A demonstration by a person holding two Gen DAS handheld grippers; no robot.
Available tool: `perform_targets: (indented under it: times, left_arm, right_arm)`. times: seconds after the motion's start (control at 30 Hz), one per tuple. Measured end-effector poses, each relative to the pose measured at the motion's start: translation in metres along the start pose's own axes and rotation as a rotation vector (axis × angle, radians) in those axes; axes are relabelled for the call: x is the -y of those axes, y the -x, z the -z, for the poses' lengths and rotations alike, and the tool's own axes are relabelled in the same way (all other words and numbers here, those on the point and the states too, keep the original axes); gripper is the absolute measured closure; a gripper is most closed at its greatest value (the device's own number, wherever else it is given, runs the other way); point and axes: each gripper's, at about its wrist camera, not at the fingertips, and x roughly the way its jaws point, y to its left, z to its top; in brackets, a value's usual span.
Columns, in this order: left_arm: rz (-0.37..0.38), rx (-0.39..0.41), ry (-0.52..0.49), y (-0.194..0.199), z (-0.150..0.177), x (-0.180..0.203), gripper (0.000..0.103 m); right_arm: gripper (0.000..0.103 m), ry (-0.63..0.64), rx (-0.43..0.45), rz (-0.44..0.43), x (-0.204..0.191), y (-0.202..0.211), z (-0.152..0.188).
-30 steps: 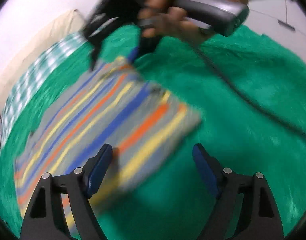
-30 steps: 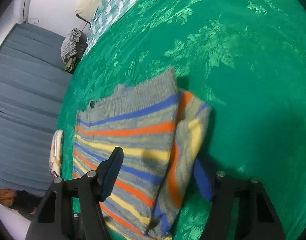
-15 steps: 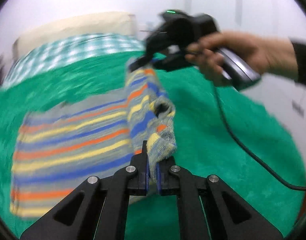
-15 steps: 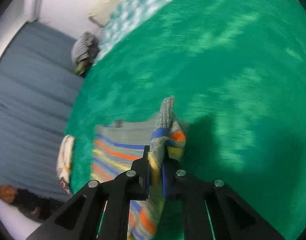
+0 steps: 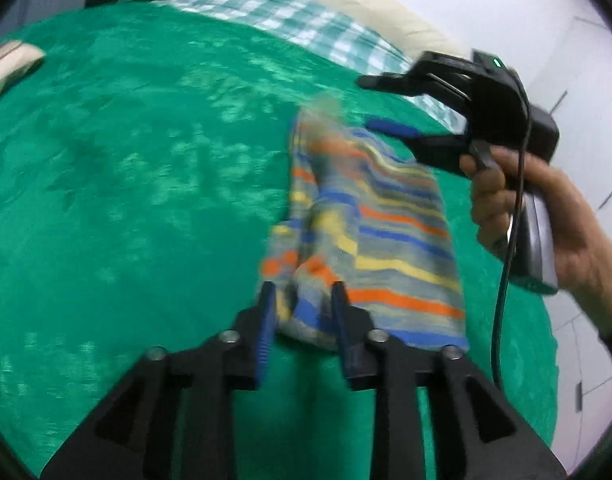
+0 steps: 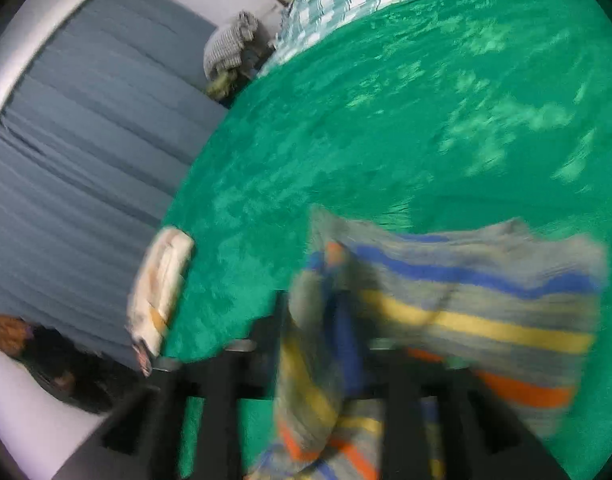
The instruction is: Fold small clothes
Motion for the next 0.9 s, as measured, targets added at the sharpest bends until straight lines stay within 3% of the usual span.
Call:
perform_targets:
  times: [0.1, 0.17, 0.27, 0.33, 0.37, 0.4, 0.47, 0.5, 0.57, 0.63, 0.67, 0.73, 0.83, 0.87, 0.9]
  left_arm:
    - [0.006, 0.015, -0.025, 0.018, 0.003, -0.005, 0.041]
    - [0.037, 0.032, -0.050, 0.021, -0.004, -0.012, 0.034]
    - [0.076, 0.037, -0.105, 0.019, -0.018, 0.000, 0.033]
    - [0.044, 0.014, -0.127, 0.004, -0.029, 0.007, 0.033]
    - [0.013, -0.005, -0.122, -0.007, -0.033, 0.006, 0.036]
    - [-0.022, -0.030, -0.110, -0.018, -0.035, 0.002, 0.045]
    - [-0.082, -0.130, -0.070, -0.045, -0.036, -0.010, 0.054]
    - [-0.080, -0.165, -0.056, -0.055, -0.037, -0.017, 0.054]
    - [-0.067, -0.173, -0.075, -0.047, -0.043, -0.015, 0.054]
    - [-0.047, -0.142, -0.106, -0.034, -0.051, -0.010, 0.045]
    - [-0.013, -0.114, -0.118, -0.027, -0.055, -0.008, 0.030]
    - [0.047, -0.068, -0.133, -0.023, -0.065, -0.002, 0.021]
    - [-0.013, -0.101, -0.131, -0.057, -0.079, 0.001, 0.023]
    - [-0.067, -0.144, -0.117, -0.076, -0.083, -0.003, 0.033]
    - [-0.121, -0.213, -0.096, -0.099, -0.085, -0.011, 0.033]
  right_arm:
    - [0.050, 0.018, 0.075, 0.035, 0.000, 0.012, 0.011]
    - [0.050, 0.122, 0.108, 0.113, -0.010, 0.031, 0.019]
    - [0.050, 0.324, 0.090, 0.184, -0.032, 0.060, 0.047]
    - [0.050, 0.437, 0.065, 0.217, -0.044, 0.073, 0.080]
    - [0.050, 0.463, 0.055, 0.226, -0.041, 0.079, 0.093]
    - [0.050, 0.490, 0.037, 0.245, -0.038, 0.078, 0.110]
    - [0.050, 0.503, -0.029, 0.299, -0.022, 0.064, 0.137]
    - [0.050, 0.494, -0.087, 0.342, -0.009, 0.050, 0.151]
    - [0.050, 0.519, -0.083, 0.372, 0.000, 0.042, 0.167]
    - [0.050, 0.535, -0.050, 0.387, -0.011, 0.052, 0.168]
    - [0.050, 0.525, -0.021, 0.368, -0.016, 0.061, 0.165]
    - [0.050, 0.528, 0.065, 0.328, -0.028, 0.083, 0.163]
    - [0.050, 0.511, 0.077, 0.326, -0.024, 0.084, 0.155]
    - [0.049, 0.479, 0.049, 0.330, -0.014, 0.075, 0.152]
    - [0.048, 0.425, -0.017, 0.334, 0.000, 0.058, 0.150]
